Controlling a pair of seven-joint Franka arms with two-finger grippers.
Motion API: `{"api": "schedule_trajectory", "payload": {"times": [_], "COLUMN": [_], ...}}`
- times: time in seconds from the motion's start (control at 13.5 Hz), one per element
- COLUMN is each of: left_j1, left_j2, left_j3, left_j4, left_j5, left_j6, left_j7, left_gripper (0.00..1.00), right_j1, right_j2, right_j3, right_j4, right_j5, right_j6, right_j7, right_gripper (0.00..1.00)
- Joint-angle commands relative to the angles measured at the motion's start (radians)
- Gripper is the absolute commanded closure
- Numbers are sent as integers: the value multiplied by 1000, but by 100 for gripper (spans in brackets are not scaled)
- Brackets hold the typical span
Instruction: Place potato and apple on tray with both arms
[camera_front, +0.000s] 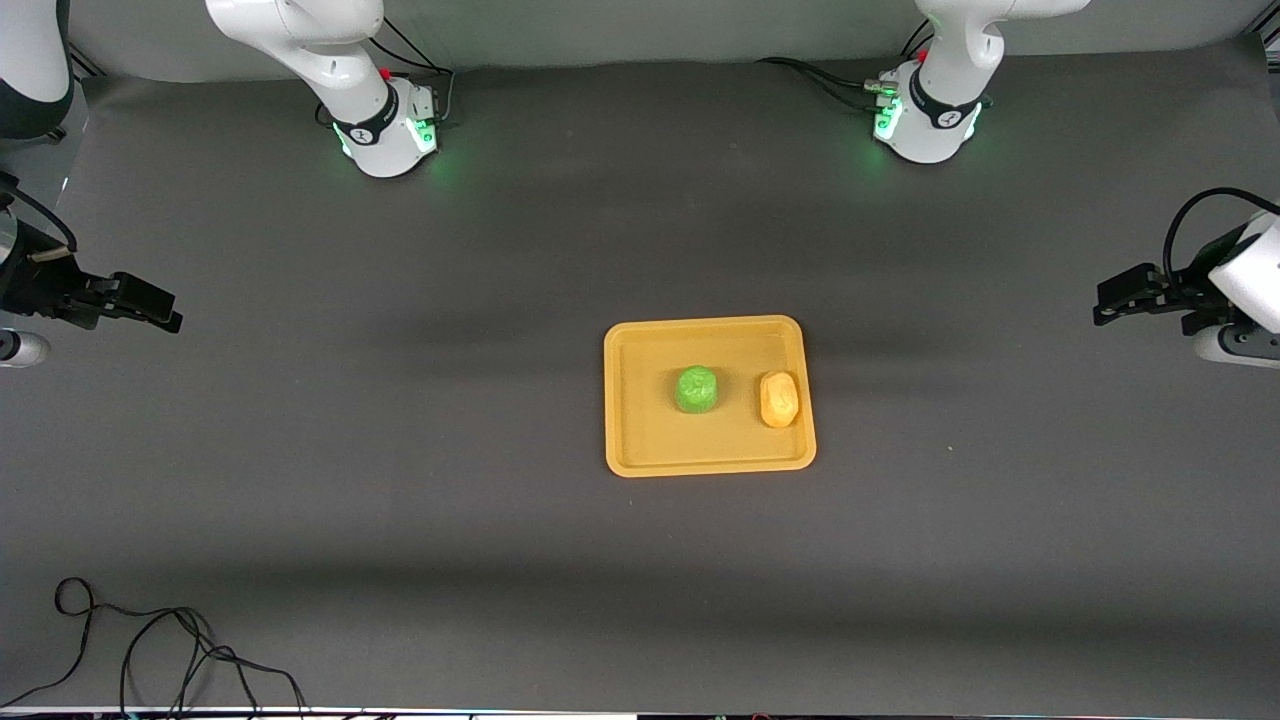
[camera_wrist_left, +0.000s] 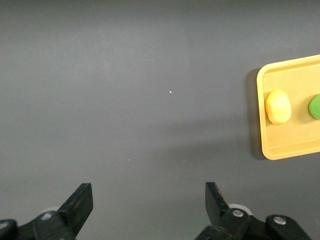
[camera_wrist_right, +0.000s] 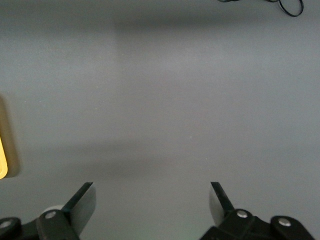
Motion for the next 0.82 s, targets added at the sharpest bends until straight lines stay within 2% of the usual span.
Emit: {"api": "schedule_trajectory", "payload": {"times": [0.0, 0.22, 0.74], "left_j1": [-5, 1, 4], "left_j2": [9, 9, 9], "left_j3": [3, 8, 8], "left_j4": [55, 53, 81], "left_j5": [42, 30, 24], "left_j6": [-20, -31, -50], "left_j7": [12, 12, -11], "left_gripper": [0, 0, 0], "right_j1": [-2, -5, -5], "right_j2": [-15, -20, -20], "right_j3": [6, 3, 6], "right_j4": [-8, -8, -8], "right_j5": [14, 66, 66], "right_j6": [9, -5, -5], "right_j7": [-7, -10, -10], "right_gripper": [0, 0, 0]}}
